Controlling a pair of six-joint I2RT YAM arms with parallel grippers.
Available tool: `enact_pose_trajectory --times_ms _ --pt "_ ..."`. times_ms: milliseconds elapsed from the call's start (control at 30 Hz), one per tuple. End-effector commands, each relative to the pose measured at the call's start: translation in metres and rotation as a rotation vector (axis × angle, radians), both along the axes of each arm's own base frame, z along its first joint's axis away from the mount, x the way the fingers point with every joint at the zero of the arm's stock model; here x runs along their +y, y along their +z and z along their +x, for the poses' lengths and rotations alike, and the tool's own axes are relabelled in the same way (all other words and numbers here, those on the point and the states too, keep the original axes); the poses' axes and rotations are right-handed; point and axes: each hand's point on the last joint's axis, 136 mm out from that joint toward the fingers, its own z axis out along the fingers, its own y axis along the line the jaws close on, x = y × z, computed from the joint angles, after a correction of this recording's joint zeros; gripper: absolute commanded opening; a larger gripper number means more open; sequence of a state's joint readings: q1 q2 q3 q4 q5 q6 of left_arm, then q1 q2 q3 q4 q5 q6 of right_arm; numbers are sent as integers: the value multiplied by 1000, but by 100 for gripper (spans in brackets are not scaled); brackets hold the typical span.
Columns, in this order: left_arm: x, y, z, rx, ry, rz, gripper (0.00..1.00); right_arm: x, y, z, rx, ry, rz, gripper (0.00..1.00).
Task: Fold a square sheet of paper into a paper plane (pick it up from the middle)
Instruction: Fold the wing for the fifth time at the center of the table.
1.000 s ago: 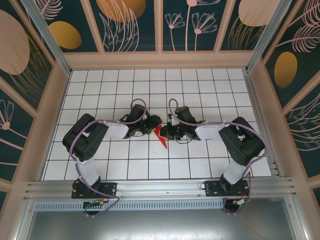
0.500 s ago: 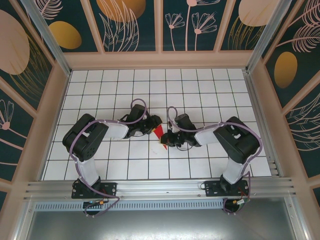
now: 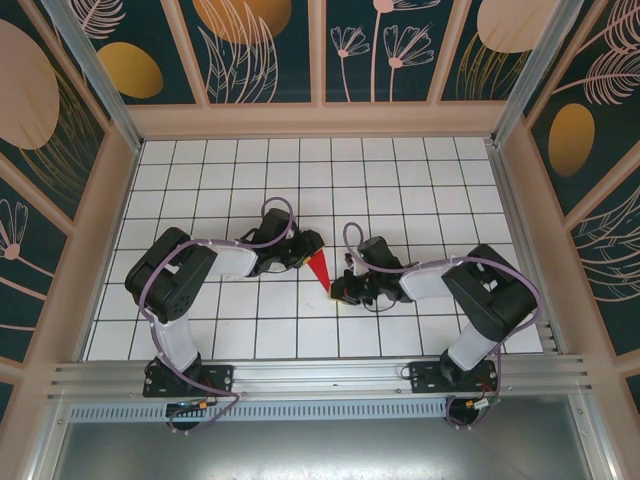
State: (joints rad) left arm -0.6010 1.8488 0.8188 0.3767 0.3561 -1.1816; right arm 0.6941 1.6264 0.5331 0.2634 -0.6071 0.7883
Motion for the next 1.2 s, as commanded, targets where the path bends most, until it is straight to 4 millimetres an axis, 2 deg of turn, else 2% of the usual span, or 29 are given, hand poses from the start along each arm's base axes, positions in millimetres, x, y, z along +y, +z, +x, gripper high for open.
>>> enact_pose_trajectory --times_ms 0,267,367,467,600,733,900,1000,1100,1167 --pt "20 -47 -14 96 20 133 50 -15 -11 -24 74 29 -80 9" --pt "20 -46 -14 94 15 132 50 11 50 18 -120 4 33 9" --pt "19 -46 -14 95 17 127 50 26 60 37 -146 -3 76 9" --pt "19 -44 -13 90 15 125 50 37 56 52 -145 -17 75 9" --pt "18 -43 -13 89 12 120 50 41 39 60 -114 -36 55 9" --pt "16 -39 -12 80 8 115 50 34 15 54 -70 -50 14 9" --pt "10 -27 -7 38 -17 84 52 14 -20 34 -2 -45 -81 5" --pt "-2 -1 1 -40 -66 47 56 -2 -39 24 28 -42 -164 2" --pt "-9 38 14 -150 -103 41 64 -10 -50 17 44 -27 -211 0" --pt "-6 61 19 -213 -109 68 68 -12 -52 16 48 -26 -217 0"
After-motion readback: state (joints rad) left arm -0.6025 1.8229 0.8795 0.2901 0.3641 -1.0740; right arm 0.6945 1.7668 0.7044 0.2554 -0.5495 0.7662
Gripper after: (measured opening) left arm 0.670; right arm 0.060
